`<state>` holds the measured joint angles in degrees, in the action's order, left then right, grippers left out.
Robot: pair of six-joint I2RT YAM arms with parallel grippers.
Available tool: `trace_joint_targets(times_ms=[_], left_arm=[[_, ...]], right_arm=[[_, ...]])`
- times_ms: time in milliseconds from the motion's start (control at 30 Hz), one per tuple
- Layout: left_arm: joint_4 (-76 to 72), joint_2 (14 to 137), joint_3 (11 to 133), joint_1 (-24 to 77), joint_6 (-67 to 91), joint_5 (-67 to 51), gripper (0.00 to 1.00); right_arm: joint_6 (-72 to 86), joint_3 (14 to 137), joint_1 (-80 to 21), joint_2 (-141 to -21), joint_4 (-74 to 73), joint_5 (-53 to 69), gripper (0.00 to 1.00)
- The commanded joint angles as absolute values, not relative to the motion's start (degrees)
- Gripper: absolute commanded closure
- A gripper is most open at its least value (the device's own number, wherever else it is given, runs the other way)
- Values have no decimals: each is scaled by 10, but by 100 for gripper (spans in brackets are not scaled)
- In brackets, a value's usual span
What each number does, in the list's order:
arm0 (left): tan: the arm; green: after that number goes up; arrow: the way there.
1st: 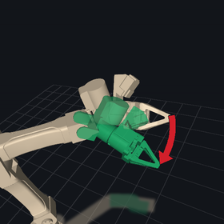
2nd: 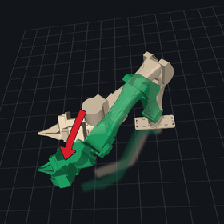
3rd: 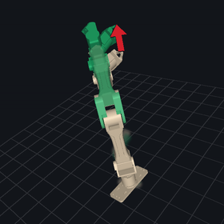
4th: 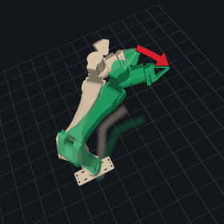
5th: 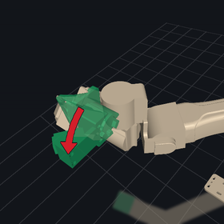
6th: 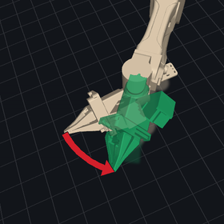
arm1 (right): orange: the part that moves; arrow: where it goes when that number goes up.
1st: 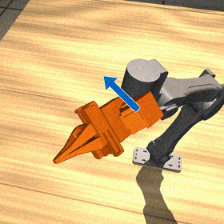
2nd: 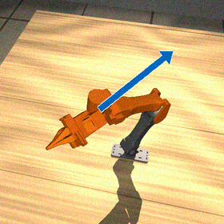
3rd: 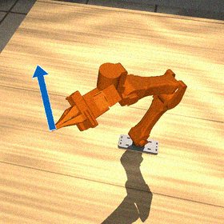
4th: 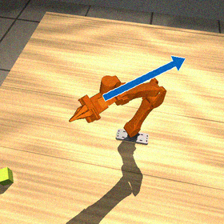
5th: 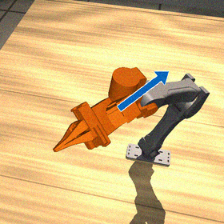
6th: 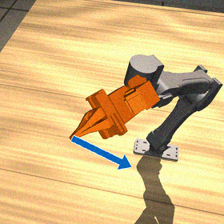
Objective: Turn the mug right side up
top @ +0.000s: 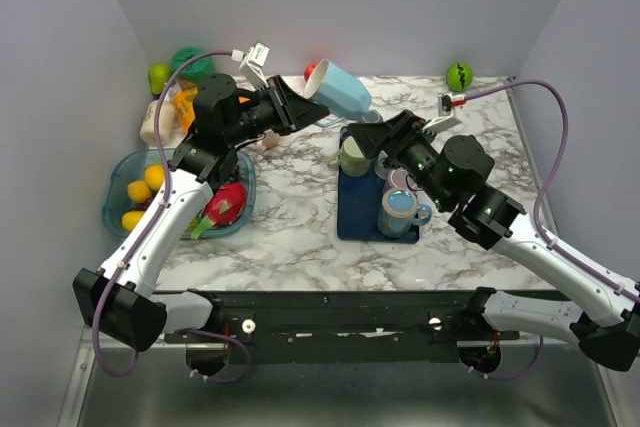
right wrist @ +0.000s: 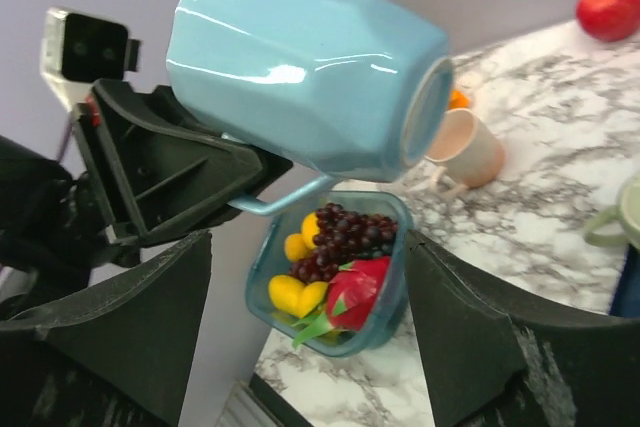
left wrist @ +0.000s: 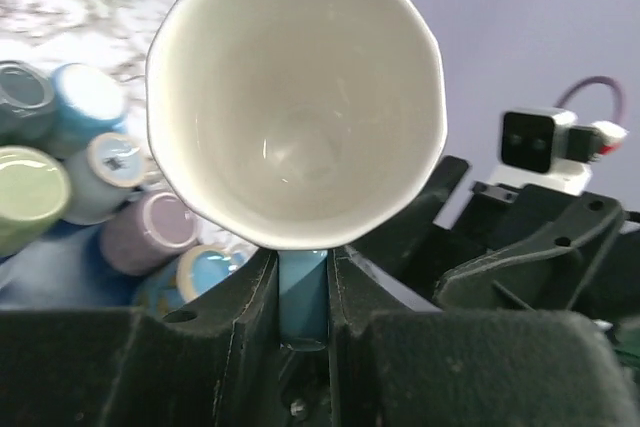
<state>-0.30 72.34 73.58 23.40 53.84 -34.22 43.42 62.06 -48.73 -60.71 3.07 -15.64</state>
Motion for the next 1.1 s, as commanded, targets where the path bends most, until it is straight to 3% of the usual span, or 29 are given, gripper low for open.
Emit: trace_joint_targets(times_ms=[0, 300, 533, 1067], left_arm=[[127, 715, 782, 235, 382, -231, 100], [209, 760, 802, 239, 265, -50, 100], [194, 855, 793, 248, 222, 57, 100], [187, 1090, 938, 248, 186, 108, 100]], right_arm=[[449, 608, -491, -585, -71, -248, 16], [437, 647, -491, -594, -253, -347, 16], [425, 666, -490, -636, -352, -333, 11], [412, 629, -456, -648, -391, -287, 8]])
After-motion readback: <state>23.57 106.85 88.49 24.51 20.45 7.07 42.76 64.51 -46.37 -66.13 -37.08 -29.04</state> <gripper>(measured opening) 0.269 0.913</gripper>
